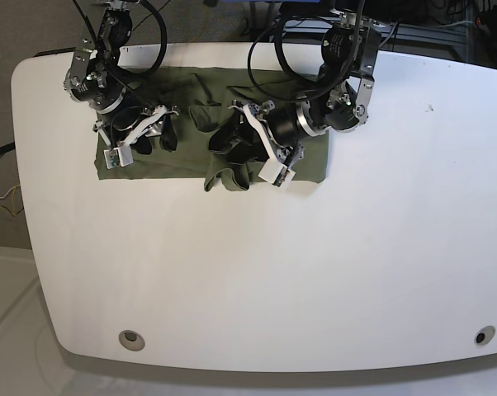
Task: Fold the T-shirt properly
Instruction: 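Lay the folded end down and open the left gripper, then grasp the bundle's ends with both grippers and lift them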
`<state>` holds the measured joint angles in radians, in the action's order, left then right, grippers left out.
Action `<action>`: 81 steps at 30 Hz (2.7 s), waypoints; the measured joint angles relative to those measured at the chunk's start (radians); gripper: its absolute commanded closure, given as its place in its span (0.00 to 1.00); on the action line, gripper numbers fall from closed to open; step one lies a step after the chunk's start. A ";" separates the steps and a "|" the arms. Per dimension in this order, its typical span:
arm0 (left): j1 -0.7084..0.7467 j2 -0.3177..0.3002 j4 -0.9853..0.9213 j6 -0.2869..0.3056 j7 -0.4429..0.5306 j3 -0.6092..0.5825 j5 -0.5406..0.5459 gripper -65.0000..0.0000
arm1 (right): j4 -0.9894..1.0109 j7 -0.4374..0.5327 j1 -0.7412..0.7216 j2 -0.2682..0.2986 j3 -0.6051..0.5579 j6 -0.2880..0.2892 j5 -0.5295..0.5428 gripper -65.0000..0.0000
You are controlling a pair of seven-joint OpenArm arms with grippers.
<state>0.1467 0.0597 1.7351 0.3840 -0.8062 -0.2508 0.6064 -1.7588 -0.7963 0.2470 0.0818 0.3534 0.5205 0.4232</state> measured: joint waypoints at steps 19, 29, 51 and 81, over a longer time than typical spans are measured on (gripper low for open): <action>0.025 -0.175 0.138 -0.044 -0.020 0.014 -0.004 0.58 | 0.002 -0.003 0.000 0.000 0.011 0.004 0.000 0.49; 0.112 -0.266 0.198 -0.088 -0.036 0.019 -0.020 0.60 | 0.008 -0.016 -0.004 0.034 0.164 0.000 0.022 0.49; 0.114 -0.350 0.089 -0.094 0.011 0.021 -0.013 0.59 | 0.020 -0.118 0.003 0.058 0.358 0.005 0.095 0.47; 0.113 -0.291 0.098 -0.093 0.014 0.018 -0.023 0.59 | 0.249 -0.172 0.019 0.172 0.398 0.068 0.310 0.28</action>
<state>0.2600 -0.2314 1.8336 0.2913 -0.7918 -0.2325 0.5838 -1.5093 -0.9688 0.2661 0.2543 0.7513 0.5880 0.7334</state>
